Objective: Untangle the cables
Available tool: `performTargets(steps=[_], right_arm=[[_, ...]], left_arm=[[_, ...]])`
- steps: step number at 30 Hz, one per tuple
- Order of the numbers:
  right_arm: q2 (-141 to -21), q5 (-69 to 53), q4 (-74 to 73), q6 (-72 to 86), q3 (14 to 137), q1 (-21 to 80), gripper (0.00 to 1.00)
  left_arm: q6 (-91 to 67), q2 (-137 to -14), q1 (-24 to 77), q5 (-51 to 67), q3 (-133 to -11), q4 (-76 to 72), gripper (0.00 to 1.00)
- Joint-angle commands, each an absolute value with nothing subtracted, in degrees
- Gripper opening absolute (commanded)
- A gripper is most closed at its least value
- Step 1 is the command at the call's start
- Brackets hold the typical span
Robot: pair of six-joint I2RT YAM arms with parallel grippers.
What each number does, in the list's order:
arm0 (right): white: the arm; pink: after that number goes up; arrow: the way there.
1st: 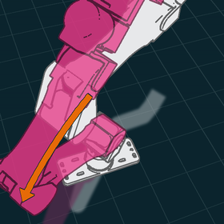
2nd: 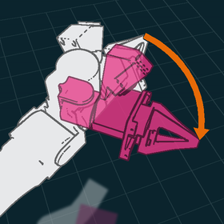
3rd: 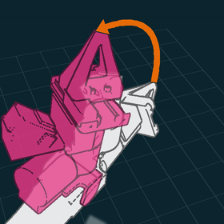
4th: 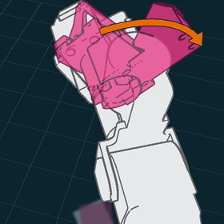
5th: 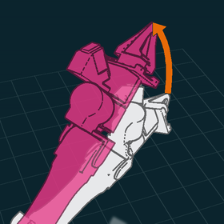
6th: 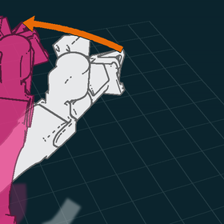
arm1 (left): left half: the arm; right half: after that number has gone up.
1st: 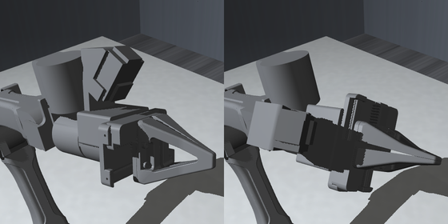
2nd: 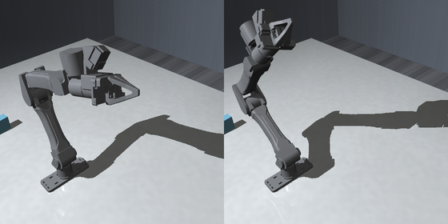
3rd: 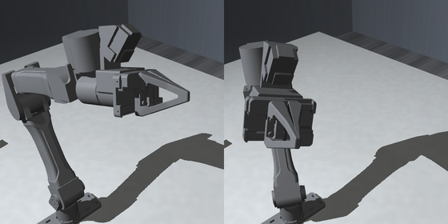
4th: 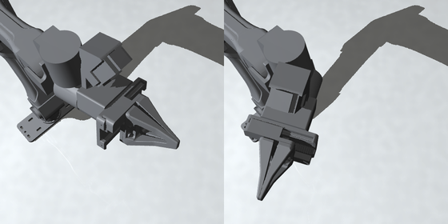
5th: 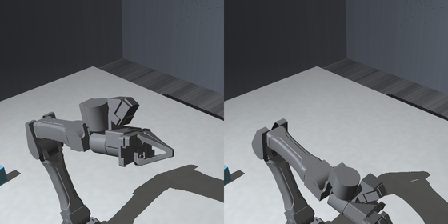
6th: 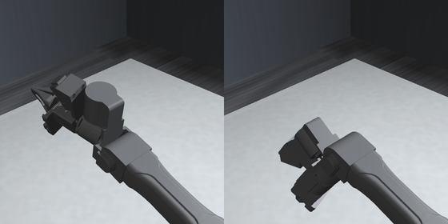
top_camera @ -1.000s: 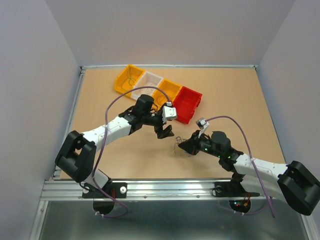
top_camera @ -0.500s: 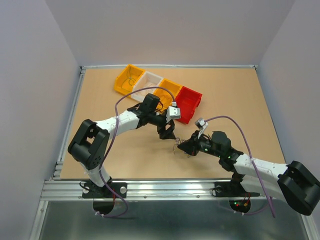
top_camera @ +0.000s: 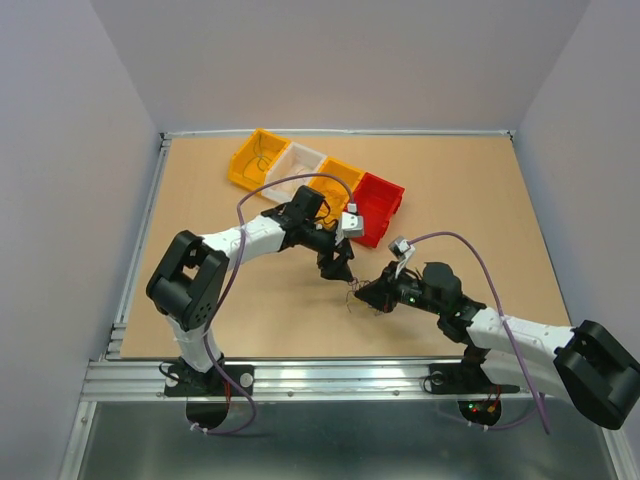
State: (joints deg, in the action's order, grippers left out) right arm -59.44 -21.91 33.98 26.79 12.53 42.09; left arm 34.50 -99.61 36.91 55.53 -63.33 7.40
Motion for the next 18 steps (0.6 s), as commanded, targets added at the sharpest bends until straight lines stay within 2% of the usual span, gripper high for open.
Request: performTargets(steps=[1,3,6,7,9,10,18], right_arm=[[-59.77,-23.03,38.06,25.84,14.85,42.54,0.15],[-59.50,-22.85,37.97,25.75,14.85,42.54,0.15],[-59.06,-22.76,37.97,25.75,14.68,42.63,0.15],[-59.06,-22.76,37.97,25.84,14.59,42.54,0.15],[-58.71,-22.68,37.97,25.93,14.50,42.54,0.15],[-58.54,-22.68,37.97,25.84,14.33,42.54,0.15],[-56.87,-18.46,37.79,26.98,12.39,42.54,0.14]], left_arm=[[35.77,-100.54,37.00,60.11,-66.97,10.63,0.77],[37.17,-101.42,37.09,61.60,-67.85,13.09,0.74],[39.02,-102.30,37.62,62.23,-69.17,16.08,0.58],[39.20,-102.30,37.70,62.23,-69.26,16.26,0.43],[39.20,-102.39,37.79,61.62,-69.61,16.35,0.20],[38.76,-102.22,37.79,61.09,-69.61,16.09,0.00],[27.08,-93.62,32.79,52.31,-64.17,2.03,0.00]])
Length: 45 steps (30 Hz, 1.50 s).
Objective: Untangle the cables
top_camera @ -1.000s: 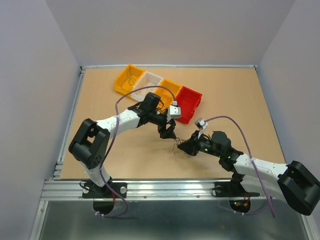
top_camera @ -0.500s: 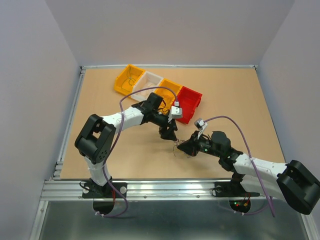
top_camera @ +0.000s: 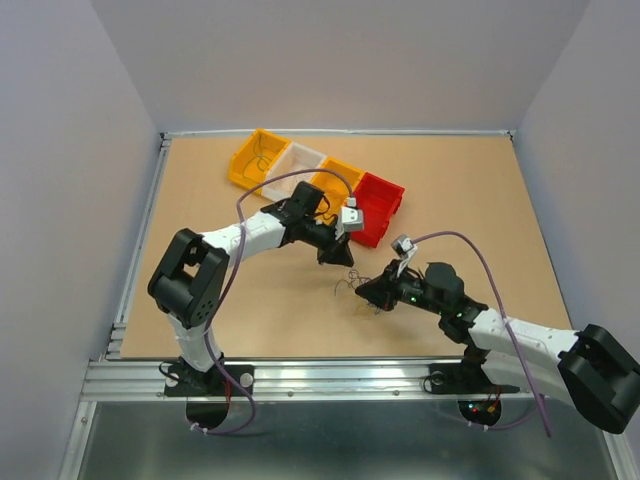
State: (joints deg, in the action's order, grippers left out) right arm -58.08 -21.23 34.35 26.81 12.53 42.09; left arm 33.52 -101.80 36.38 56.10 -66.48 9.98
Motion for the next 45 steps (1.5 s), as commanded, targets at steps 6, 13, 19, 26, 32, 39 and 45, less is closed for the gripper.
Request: performTargets(steps=[6,13,19,26,32,39,45], right_arm=[[-58.01,-16.26,37.00,27.33,12.04,42.54,0.14],[-59.15,-15.48,37.00,27.86,11.52,42.54,0.11],[-55.47,-12.66,36.56,28.83,9.59,42.54,0.08],[-40.91,-1.77,30.33,30.06,6.86,42.54,0.01],[-29.89,1.67,25.93,30.50,4.04,42.54,0.01],[-30.23,0.97,25.31,29.88,4.92,42.63,0.01],[-34.63,0.35,26.89,29.62,6.33,42.54,0.00]], left_arm=[[18.20,-84.82,27.52,45.89,-59.86,-7.90,0.00],[7.76,-78.05,22.08,32.11,-55.64,-16.34,0.00],[-1.91,-71.55,11.88,35.16,-51.60,-25.04,0.00],[-10.89,-63.47,2.74,25.24,-44.92,-34.09,0.00],[-11.95,-61.96,1.76,25.39,-43.33,-36.38,0.00],[-10.28,-68.71,1.76,32.16,-48.68,-34.11,0.00],[-10.02,-75.14,2.02,33.84,-54.83,-33.58,0.00]])
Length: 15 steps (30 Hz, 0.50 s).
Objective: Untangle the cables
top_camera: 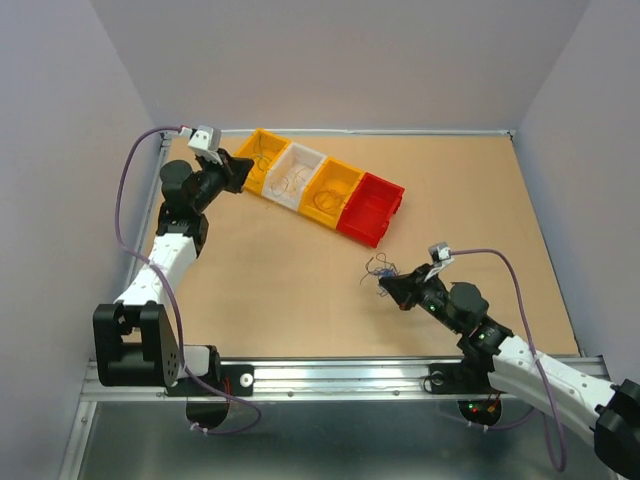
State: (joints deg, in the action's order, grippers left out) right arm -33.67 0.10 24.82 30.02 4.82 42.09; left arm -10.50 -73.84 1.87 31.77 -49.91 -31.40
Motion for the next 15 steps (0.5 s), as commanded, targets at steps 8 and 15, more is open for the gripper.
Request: performTargets(steps=[8,15], right_arm=[[-35.33,-2.37,27.68,29.27,7.03,42.63,0.01],[-34.28,-2.64,27.51,29.62,7.03,42.54,0.01]], left_arm=[[-8.53,-85.86,3.16,29.62,-67.38,-30.77,0.00],[-4.22,-98.32,6.85,23.74,-76.72,-25.41,0.00]])
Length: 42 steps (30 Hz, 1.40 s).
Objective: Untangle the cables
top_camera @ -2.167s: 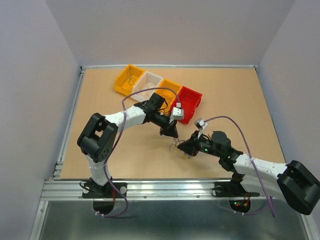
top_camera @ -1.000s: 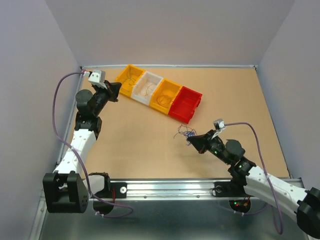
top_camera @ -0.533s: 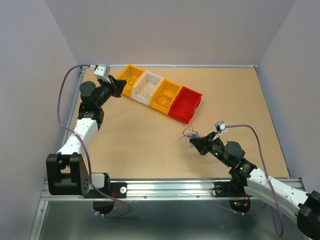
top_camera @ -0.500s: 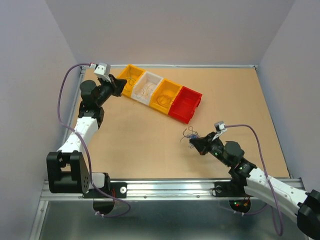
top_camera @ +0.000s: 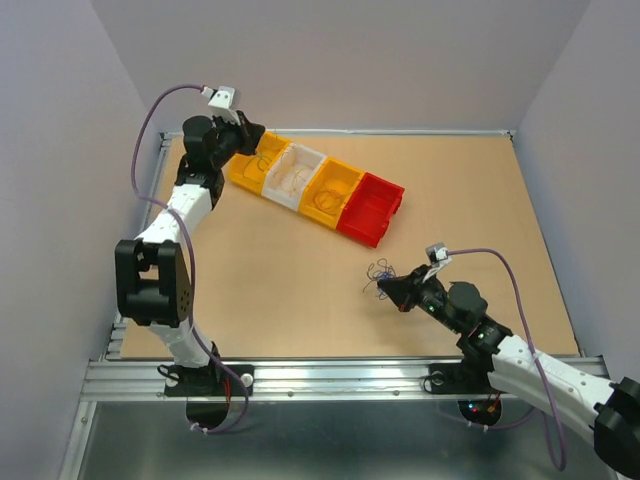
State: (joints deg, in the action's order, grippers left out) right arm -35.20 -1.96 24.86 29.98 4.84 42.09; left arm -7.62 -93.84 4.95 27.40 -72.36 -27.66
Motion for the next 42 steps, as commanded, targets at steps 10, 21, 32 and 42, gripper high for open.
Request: performTargets(steps=[10,21,32,42], right_arm=[[-33.49,-2.29,26.81,29.88,6.59,42.63,0.00],[-36.74,-1.67,26.72,29.71,7.56,42.54,0.00],[-36.21,-1.41,26.46,30.23,6.77,42.54,0.01],[-39.28,-2.37,26.98,29.88,7.64,42.54,0.01]], left_arm=[[10.27,-117.32,13.27,12.66,-94.12,-5.29,0.00],[16.16,-122.25,15.64,11.17,-100.90,5.79,0.00],[18.19,-124.20,18.63,8.35,-103.80,8.19,0.14],[20.48,-106.20,18.81,10.55,-96.78,7.74,0.67]])
